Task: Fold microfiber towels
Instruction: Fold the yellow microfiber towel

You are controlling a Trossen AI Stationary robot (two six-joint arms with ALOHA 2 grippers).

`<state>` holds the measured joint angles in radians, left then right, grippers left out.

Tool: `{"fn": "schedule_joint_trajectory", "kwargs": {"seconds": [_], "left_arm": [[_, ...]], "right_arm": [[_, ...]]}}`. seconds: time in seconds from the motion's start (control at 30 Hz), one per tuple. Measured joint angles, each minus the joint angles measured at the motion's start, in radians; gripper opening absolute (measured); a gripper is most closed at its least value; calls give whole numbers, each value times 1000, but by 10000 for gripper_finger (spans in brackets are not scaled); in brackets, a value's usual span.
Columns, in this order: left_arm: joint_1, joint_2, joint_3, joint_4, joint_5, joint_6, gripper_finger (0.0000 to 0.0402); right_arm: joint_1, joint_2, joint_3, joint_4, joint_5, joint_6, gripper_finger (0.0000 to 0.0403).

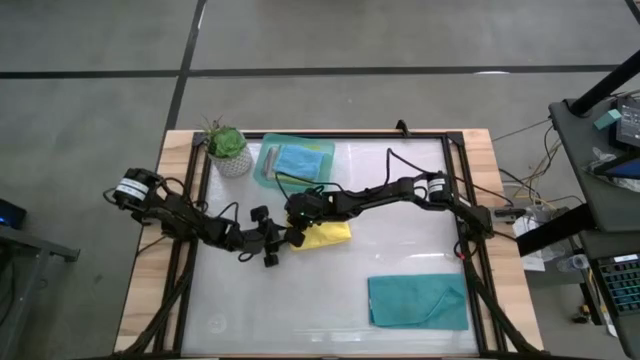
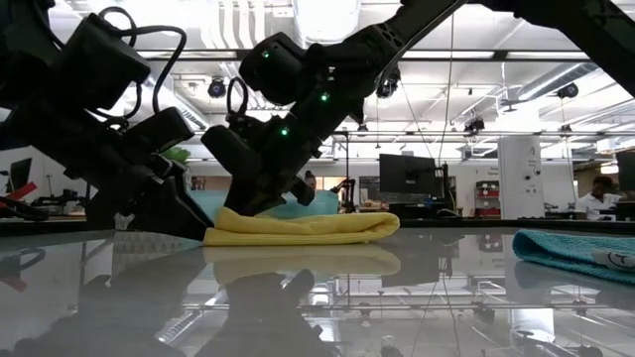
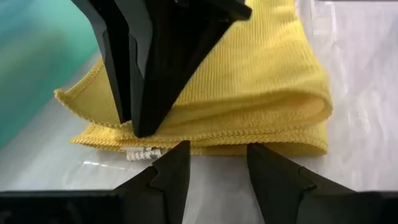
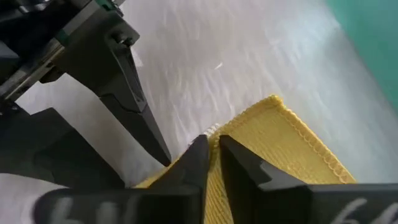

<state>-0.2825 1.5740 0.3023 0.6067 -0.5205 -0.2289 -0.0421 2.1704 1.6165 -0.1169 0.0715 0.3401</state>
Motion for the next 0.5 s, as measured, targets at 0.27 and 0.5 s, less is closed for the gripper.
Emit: {"fn": "schedule_joint_trajectory", "kwargs": {"seconds": [0.27,0.5], "left_arm": [[0,-55,0,-42,46,-1,144],[0,-169,0,-155,48,-1,144]], "right_arm": [[-12,-14,0,-16,0,-47,116],[-16,-70,0,-50,2,-89,147]]}}
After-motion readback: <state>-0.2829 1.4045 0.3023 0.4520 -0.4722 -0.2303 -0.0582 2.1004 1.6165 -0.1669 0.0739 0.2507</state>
